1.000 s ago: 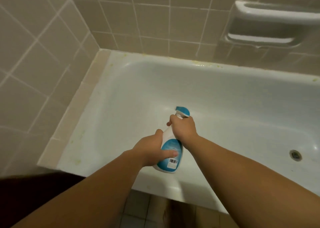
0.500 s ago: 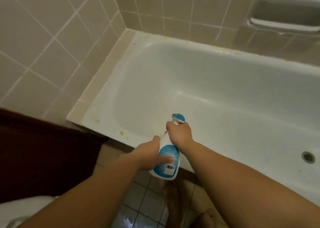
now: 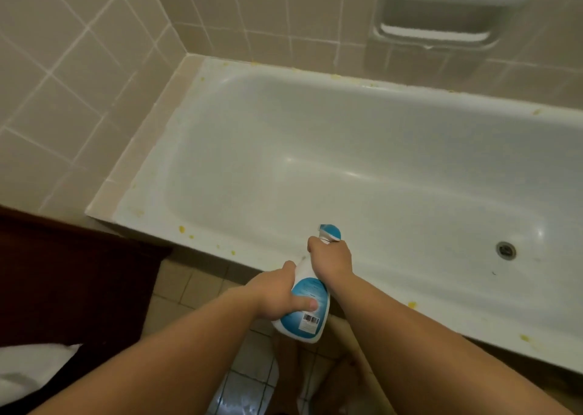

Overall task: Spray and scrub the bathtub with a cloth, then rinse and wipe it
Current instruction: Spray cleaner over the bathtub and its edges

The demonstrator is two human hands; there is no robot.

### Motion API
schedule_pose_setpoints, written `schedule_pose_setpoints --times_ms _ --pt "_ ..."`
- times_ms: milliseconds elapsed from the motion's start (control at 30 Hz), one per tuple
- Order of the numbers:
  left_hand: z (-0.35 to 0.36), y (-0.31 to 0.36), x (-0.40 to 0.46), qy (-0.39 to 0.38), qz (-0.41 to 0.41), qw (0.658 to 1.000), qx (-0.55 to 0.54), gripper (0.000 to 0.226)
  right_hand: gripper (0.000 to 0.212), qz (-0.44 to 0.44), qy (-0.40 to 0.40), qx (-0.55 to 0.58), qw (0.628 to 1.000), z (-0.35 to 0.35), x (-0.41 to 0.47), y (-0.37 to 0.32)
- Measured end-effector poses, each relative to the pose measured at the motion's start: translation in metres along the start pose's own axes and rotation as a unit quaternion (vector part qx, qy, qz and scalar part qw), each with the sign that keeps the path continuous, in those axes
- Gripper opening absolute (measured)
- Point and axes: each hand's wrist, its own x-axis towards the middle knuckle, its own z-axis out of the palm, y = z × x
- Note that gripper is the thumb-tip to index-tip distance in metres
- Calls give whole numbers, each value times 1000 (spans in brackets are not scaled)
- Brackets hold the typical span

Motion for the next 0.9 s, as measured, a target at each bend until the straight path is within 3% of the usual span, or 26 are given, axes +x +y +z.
schedule_pose_setpoints --times_ms 300,567,700,800,867,900 --pt "57 125 51 -109 87 977 161 74 15 117 129 131 976 -142 10 64" --pt "117 239 86 -183 180 934 248 70 21 176 222 252 925 -265 5 115" --pt "145 287 102 -198 230 908 289 71 27 170 256 331 892 -315 -1 132" --pt "162 315 109 -190 265 894 308 66 19 143 305 369 866 -344 -3 144" --pt "189 342 114 -195 297 863 358 65 14 128 349 416 830 -370 -11 168" --pt "187 342 114 -192 298 866 352 65 14 121 348 415 832 -371 -10 167"
